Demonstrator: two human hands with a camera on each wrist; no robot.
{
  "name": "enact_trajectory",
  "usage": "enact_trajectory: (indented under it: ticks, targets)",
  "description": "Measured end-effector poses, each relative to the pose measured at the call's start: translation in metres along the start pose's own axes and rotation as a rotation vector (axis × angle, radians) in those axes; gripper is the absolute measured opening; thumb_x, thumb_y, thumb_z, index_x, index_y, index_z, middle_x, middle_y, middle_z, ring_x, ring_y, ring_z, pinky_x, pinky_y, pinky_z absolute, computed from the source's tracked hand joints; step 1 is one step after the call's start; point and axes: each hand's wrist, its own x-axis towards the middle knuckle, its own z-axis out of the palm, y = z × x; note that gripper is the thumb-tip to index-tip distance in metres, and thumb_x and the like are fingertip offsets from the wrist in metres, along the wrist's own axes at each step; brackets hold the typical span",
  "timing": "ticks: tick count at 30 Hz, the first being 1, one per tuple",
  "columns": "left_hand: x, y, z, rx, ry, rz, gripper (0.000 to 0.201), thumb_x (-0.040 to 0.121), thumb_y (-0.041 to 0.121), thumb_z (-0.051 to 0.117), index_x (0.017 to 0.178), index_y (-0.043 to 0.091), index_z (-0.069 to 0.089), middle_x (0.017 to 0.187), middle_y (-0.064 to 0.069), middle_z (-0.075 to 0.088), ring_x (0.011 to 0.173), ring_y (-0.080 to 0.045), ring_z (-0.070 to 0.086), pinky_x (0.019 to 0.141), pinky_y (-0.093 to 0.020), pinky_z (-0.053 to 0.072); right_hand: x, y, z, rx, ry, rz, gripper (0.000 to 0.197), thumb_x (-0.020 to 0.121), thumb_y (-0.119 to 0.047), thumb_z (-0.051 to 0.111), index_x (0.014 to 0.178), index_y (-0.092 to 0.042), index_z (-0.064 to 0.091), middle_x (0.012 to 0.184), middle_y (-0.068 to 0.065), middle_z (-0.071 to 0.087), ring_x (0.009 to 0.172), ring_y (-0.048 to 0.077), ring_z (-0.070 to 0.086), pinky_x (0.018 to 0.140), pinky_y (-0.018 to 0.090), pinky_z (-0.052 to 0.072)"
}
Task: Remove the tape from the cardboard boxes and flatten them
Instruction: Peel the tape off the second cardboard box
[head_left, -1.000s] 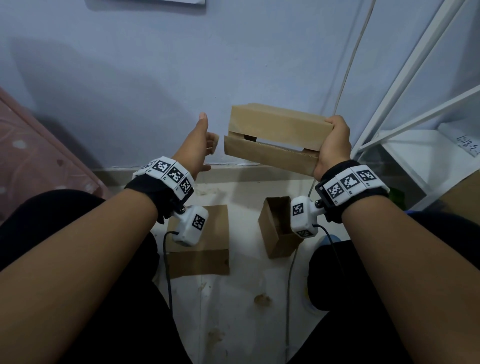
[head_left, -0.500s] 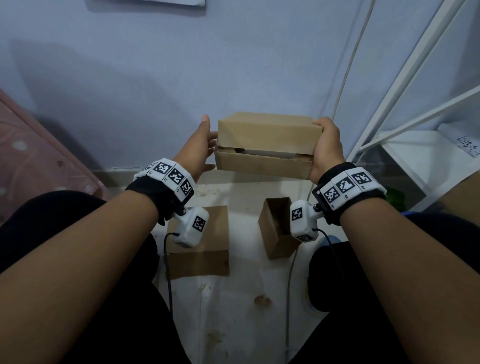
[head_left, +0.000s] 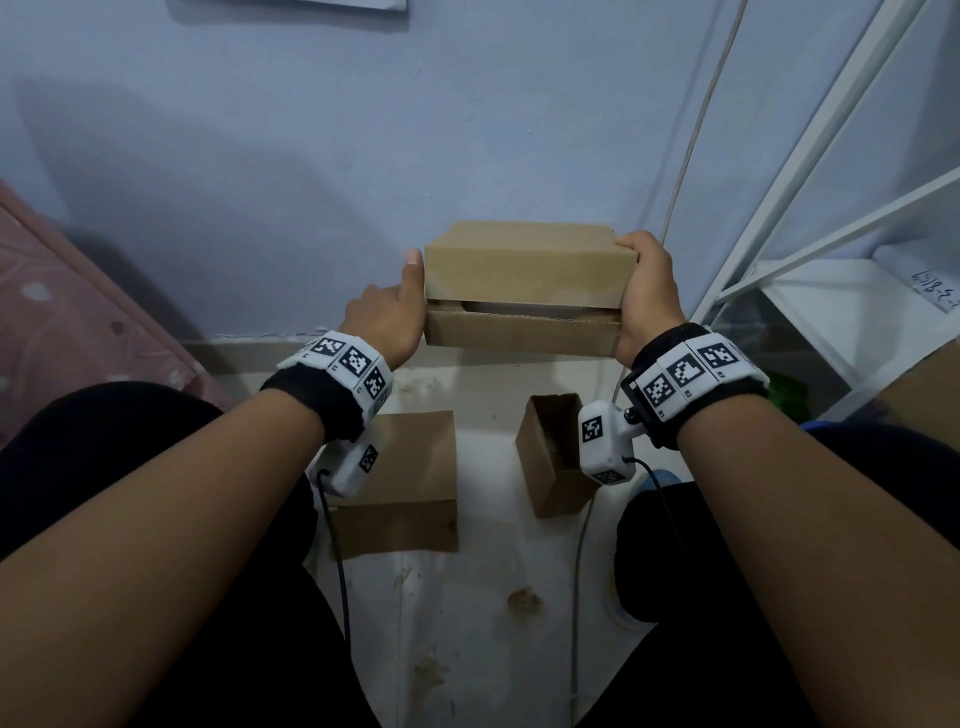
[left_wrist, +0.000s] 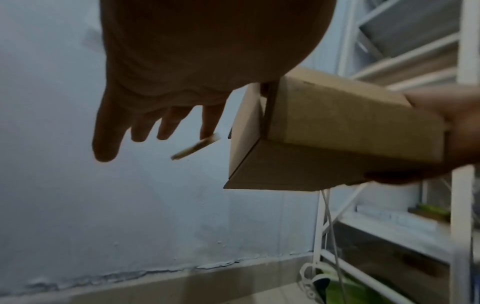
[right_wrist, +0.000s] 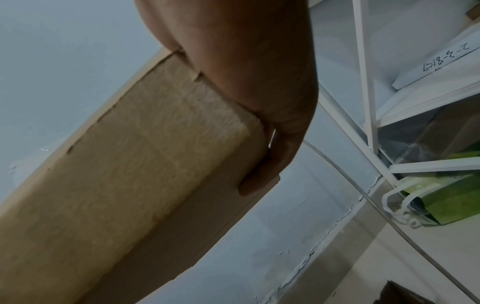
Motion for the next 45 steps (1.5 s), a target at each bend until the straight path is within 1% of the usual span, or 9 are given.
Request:
enact_trajectory:
  ticks: [2,4,8,18,23,27,31,35,45]
  targets:
    - [0.003,-0.002,0.001,-0.047,-0.023,0.015,0.120,0.072,0.097,-0.006,0.127,0.019,0.064,0.145,-0.012,0.055,0.130,-0.031,0.051,0.115,-0.050,0.033,0.000,0.000,0.001,0.000,-0.015,0.012,0.043,0.063,-0.051,0.064,0.093,-0.020,0.061,0.086,0.004,0.059,0.077,0.025,0.062,0.072,0.043,0.049]
    - [0.004,-0.002,0.000,-0.144,-0.069,0.058,0.118,0.072,0.097,-0.007,0.137,0.026,0.061,0.142,-0.001,0.058,0.128,-0.021,0.052,0.111,-0.039,0.031,0.000,0.000,0.000,-0.010,-0.008,0.014,0.043,0.063,-0.051,0.064,0.092,-0.019,0.061,0.086,0.004,0.059,0.077,0.024,0.061,0.072,0.042,0.049]
    - [-0.006,0.008,-0.001,-0.152,-0.087,0.113,0.091,0.095,0.075,0.000,0.133,0.020,0.062,0.131,0.000,0.056,0.118,-0.019,0.050,0.100,-0.033,0.028,0.001,0.004,-0.001,-0.045,0.014,-0.006,0.036,0.071,-0.049,0.063,0.089,-0.018,0.062,0.086,0.004,0.060,0.078,0.025,0.062,0.072,0.041,0.050]
    - [0.000,0.012,-0.005,-0.134,0.008,0.061,0.065,0.108,0.052,0.006,0.111,0.015,0.060,0.110,-0.006,0.051,0.102,-0.022,0.045,0.090,-0.028,0.026,-0.003,0.001,0.001,0.018,-0.018,0.011,0.047,0.062,-0.051,0.065,0.097,-0.019,0.061,0.087,0.004,0.060,0.076,0.025,0.064,0.070,0.043,0.051]
    - [0.006,0.006,-0.006,-0.250,-0.060,-0.024,0.068,0.103,0.064,0.015,0.125,0.020,0.061,0.130,-0.006,0.062,0.118,-0.026,0.057,0.105,-0.046,0.045,-0.003,0.000,0.000,-0.004,-0.031,0.012,0.053,0.057,-0.054,0.067,0.097,-0.020,0.063,0.089,0.004,0.061,0.078,0.026,0.064,0.071,0.043,0.051]
    - [-0.001,0.012,-0.005,-0.570,-0.186,-0.086,0.046,0.101,0.061,0.029,0.107,0.035,0.067,0.106,0.001,0.070,0.095,-0.023,0.067,0.085,-0.045,0.056,-0.006,0.000,0.000,-0.051,-0.089,-0.042,0.036,0.064,-0.055,0.064,0.080,-0.024,0.062,0.081,0.000,0.061,0.080,0.024,0.060,0.076,0.040,0.045]
    - [-0.001,0.012,-0.010,-0.854,-0.364,-0.076,0.061,0.097,0.070,0.036,0.128,0.028,0.068,0.120,-0.002,0.074,0.107,-0.026,0.072,0.094,-0.046,0.057,-0.011,0.001,0.001,-0.018,-0.225,-0.064,0.024,0.084,-0.042,0.055,0.079,-0.019,0.057,0.080,0.002,0.058,0.076,0.024,0.058,0.067,0.032,0.046]
    - [0.003,0.009,-0.015,-0.798,-0.332,-0.039,0.053,0.097,0.047,0.059,0.141,0.018,0.055,0.103,-0.002,0.073,0.085,-0.022,0.073,0.072,-0.040,0.060,-0.013,0.003,0.006,-0.027,-0.219,-0.069,0.013,0.067,-0.032,0.056,0.068,-0.019,0.053,0.090,0.006,0.053,0.085,0.027,0.052,0.069,0.035,0.043]
    - [0.009,-0.003,-0.016,-0.702,-0.264,-0.134,0.079,0.068,0.062,0.074,0.136,0.025,0.057,0.125,-0.009,0.071,0.094,-0.029,0.074,0.074,-0.045,0.059,-0.012,0.013,0.010,-0.217,-0.258,-0.067,0.020,0.099,-0.036,0.047,0.085,-0.022,0.053,0.082,-0.001,0.058,0.077,0.021,0.057,0.063,0.030,0.044]
